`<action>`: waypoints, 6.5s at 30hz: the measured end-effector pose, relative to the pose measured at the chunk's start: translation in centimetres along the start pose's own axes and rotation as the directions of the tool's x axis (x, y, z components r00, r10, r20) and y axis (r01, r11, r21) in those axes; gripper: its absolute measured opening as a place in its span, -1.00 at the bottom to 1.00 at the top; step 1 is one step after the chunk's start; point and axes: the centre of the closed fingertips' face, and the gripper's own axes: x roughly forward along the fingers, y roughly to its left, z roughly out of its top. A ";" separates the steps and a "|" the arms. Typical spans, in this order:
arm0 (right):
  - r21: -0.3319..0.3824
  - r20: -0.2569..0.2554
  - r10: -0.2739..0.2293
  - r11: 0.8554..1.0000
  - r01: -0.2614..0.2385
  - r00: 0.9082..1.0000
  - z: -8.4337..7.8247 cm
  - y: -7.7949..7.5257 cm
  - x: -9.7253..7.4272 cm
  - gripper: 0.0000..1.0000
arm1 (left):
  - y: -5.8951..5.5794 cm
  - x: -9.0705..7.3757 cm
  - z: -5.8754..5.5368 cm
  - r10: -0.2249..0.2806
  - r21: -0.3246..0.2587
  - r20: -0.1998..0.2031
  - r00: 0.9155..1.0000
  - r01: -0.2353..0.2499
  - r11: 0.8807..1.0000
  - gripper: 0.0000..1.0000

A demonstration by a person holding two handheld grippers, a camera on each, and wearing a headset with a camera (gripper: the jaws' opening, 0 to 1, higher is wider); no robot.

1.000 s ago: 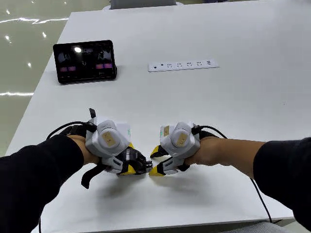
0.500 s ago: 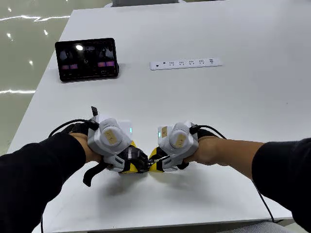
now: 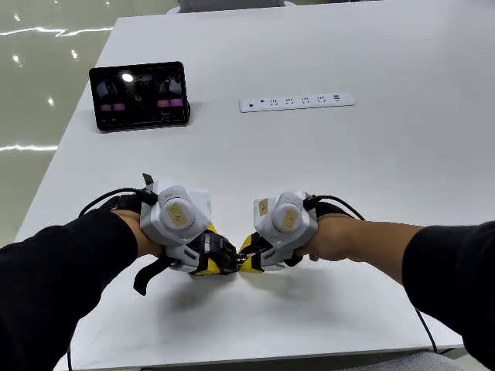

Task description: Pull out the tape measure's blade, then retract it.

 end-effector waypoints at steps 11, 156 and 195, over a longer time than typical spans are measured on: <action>0.024 -0.014 0.000 1.000 0.001 1.000 -0.6 0.1 -0.5 -0.79 | 0.0 -0.1 -0.1 0.000 -0.002 -0.001 1.000 0.000 1.000 -0.38; 0.065 -0.123 -0.006 0.998 0.015 0.992 -6.0 -0.3 -5.8 -0.79 | 0.0 0.1 0.3 0.012 0.010 -0.019 1.000 -0.012 1.000 -0.37; 0.084 -0.138 -0.012 0.996 0.024 0.990 -8.3 -0.3 -7.6 -0.79 | 0.0 0.1 0.3 0.021 0.008 -0.013 1.000 -0.021 1.000 -0.38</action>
